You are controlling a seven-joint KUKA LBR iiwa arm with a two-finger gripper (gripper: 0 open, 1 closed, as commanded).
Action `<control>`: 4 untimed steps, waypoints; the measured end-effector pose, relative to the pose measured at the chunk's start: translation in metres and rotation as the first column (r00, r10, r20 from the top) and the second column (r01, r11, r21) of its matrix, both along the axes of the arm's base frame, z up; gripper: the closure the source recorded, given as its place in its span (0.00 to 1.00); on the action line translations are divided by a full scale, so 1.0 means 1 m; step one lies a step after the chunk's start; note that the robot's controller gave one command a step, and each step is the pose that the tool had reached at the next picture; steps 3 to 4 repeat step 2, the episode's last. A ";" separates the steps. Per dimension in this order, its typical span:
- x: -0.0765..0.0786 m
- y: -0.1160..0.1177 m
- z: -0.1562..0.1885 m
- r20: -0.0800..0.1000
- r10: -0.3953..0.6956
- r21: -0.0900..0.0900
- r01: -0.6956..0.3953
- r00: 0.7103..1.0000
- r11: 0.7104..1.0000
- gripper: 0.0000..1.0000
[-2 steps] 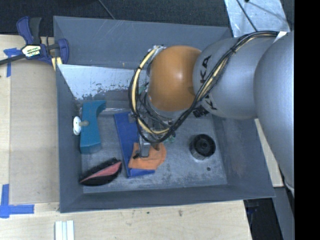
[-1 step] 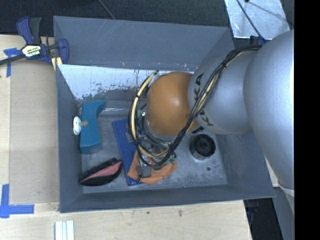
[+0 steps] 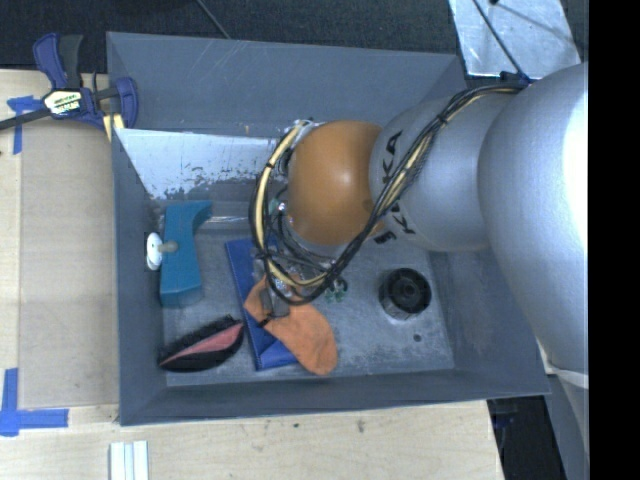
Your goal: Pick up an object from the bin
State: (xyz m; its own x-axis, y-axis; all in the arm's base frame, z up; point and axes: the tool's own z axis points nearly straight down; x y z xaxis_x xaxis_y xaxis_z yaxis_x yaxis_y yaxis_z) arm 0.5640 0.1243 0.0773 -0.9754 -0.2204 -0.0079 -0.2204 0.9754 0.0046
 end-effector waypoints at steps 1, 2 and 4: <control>0.000 0.000 0.000 0.000 -0.001 0.000 0.001 1.000 1.000 1.00; 0.004 0.033 0.192 0.006 0.059 -0.003 -0.059 0.998 0.998 1.00; 0.004 0.033 0.192 0.006 0.059 -0.003 -0.059 0.998 0.998 1.00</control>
Offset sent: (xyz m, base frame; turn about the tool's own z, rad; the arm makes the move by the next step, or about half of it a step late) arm 0.0011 0.0329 0.1863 -0.0607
